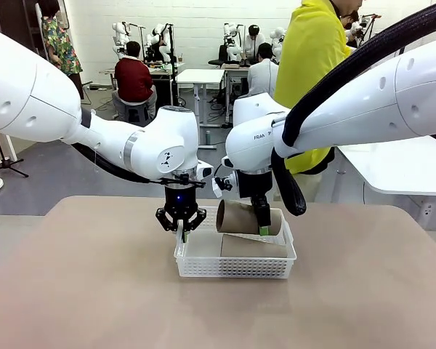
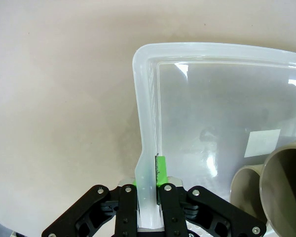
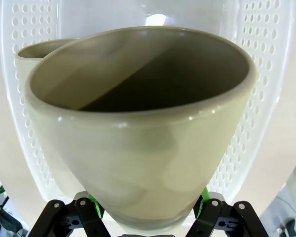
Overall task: Clean and organize the cups into the basket.
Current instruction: Pick up the Reusable plastic cup from the right side of the table and stack it inside the Organizing basket in the center of the table.
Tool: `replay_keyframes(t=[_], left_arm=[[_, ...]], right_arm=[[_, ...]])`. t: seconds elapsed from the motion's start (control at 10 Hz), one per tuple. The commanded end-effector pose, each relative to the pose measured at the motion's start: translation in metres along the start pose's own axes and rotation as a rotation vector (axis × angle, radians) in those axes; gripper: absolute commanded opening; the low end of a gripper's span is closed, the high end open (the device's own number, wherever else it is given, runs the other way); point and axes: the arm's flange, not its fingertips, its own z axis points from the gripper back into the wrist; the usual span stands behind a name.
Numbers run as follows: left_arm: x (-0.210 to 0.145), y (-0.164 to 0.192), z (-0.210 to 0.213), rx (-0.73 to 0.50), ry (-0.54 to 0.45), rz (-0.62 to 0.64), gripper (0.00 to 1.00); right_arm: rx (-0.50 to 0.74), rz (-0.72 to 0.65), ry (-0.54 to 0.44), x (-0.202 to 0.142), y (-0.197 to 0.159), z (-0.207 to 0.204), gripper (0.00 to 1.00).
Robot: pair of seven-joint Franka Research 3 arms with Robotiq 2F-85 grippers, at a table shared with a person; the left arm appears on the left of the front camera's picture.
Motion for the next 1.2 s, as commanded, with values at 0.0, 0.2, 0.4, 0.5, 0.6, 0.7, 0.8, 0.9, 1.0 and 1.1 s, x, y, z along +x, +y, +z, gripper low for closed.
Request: replay_keyframes(t=[0.0, 0.2, 0.4, 0.5, 0.6, 0.7, 0.8, 0.9, 1.0, 1.1], left_arm=[[-0.003, -0.002, -0.002, 0.006, 0.004, -0.006, 0.00], [-0.003, -0.002, -0.002, 0.006, 0.004, -0.006, 0.00], [-0.003, -0.002, -0.002, 0.006, 0.004, -0.006, 0.00], [-0.003, -0.002, -0.002, 0.006, 0.004, -0.006, 0.00], [-0.003, -0.002, -0.002, 0.006, 0.004, -0.006, 0.00], [-0.003, -0.002, -0.002, 0.006, 0.004, -0.006, 0.00], [-0.003, -0.002, -0.002, 0.006, 0.004, -0.006, 0.00], [-0.003, -0.002, -0.002, 0.006, 0.004, -0.006, 0.00], [-0.003, -0.002, -0.002, 0.006, 0.004, -0.006, 0.00], [-0.003, -0.002, -0.002, 0.006, 0.004, -0.006, 0.00]], right_arm=[[0.013, 0.020, -0.016, 0.000, -0.002, 0.000, 0.81], [0.024, 0.026, -0.029, 0.000, -0.002, 0.000, 1.00], [0.023, 0.026, -0.033, 0.000, -0.002, -0.001, 1.00], [0.024, 0.026, -0.034, 0.000, -0.002, -0.001, 1.00], [0.025, 0.023, -0.036, 0.000, -0.002, 0.000, 1.00], [0.018, 0.015, -0.016, -0.002, 0.000, 0.001, 1.00], [0.028, 0.020, 0.008, -0.004, 0.001, 0.002, 1.00], [0.027, 0.017, 0.007, -0.005, 0.004, 0.005, 1.00], [0.018, 0.011, 0.008, -0.007, 0.008, 0.011, 1.00], [0.025, 0.003, 0.013, -0.010, 0.011, 0.016, 1.00]])
